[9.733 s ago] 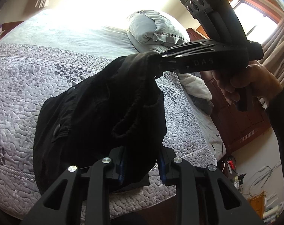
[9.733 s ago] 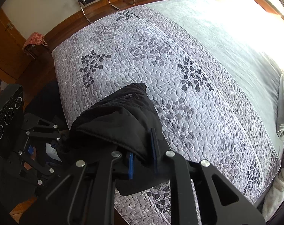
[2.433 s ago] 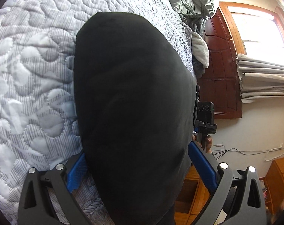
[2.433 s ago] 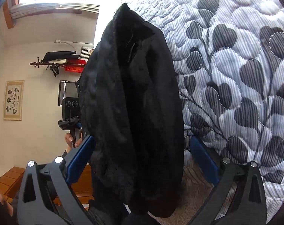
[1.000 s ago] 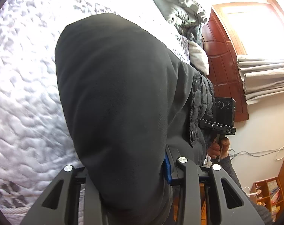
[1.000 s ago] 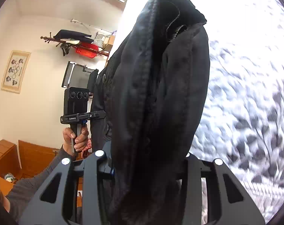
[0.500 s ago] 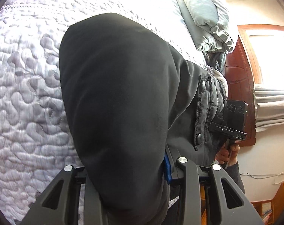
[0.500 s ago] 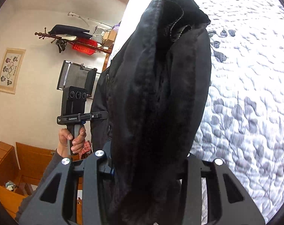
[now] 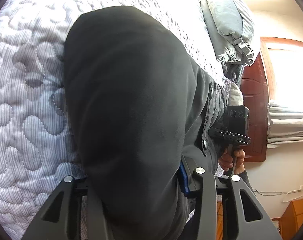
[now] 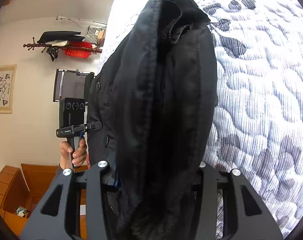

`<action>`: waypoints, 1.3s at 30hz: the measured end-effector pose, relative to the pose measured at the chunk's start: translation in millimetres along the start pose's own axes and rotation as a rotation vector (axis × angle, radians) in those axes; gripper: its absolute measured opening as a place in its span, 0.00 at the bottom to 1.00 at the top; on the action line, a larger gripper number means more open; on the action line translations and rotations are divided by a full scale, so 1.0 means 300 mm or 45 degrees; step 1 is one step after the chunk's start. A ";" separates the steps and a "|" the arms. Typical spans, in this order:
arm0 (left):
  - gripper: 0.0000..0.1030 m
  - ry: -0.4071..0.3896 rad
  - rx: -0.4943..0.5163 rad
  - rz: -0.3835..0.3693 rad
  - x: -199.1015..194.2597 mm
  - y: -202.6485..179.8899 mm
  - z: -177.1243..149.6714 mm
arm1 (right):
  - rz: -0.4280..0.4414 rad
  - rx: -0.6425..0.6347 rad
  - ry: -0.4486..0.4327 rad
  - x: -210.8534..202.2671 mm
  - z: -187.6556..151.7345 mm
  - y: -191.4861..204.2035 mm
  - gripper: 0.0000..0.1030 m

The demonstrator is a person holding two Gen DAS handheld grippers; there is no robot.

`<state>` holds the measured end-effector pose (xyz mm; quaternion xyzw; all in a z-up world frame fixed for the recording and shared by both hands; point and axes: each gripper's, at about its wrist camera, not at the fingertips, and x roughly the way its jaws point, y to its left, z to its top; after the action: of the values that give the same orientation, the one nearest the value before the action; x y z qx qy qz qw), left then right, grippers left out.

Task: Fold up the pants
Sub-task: 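Fold the lifted edge over with both grippers and lay it down, then open both grippers to release the folded bundle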

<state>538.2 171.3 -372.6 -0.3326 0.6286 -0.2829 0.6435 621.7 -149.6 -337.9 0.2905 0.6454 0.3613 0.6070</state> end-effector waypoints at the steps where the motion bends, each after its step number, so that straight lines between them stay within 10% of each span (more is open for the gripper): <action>1: 0.44 -0.010 -0.001 -0.008 0.000 0.006 -0.004 | -0.003 0.001 -0.003 0.002 -0.005 -0.008 0.46; 9: 0.56 -0.085 0.033 0.078 -0.060 -0.020 -0.033 | -0.152 -0.023 -0.048 -0.061 -0.032 0.028 0.61; 18: 0.64 -0.377 0.153 0.404 -0.211 -0.164 -0.164 | -0.429 -0.245 -0.308 -0.292 -0.140 0.144 0.52; 23: 0.64 -0.352 0.268 0.619 -0.137 -0.195 -0.245 | -0.434 -0.423 -0.375 -0.288 -0.288 0.219 0.49; 29: 0.72 -0.345 0.184 0.578 -0.098 -0.115 -0.261 | -0.563 -0.373 -0.264 -0.142 -0.318 0.109 0.44; 34: 0.71 -0.428 0.206 0.460 -0.172 -0.142 -0.306 | -0.455 -0.364 -0.385 -0.242 -0.352 0.220 0.44; 39: 0.89 -0.488 0.279 0.463 -0.215 -0.189 -0.373 | -0.548 -0.325 -0.280 -0.134 -0.369 0.183 0.42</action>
<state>426.3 178.6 -286.8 -0.1902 0.5106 -0.1611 0.8229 512.1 -163.7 -269.7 0.1053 0.5718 0.2688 0.7679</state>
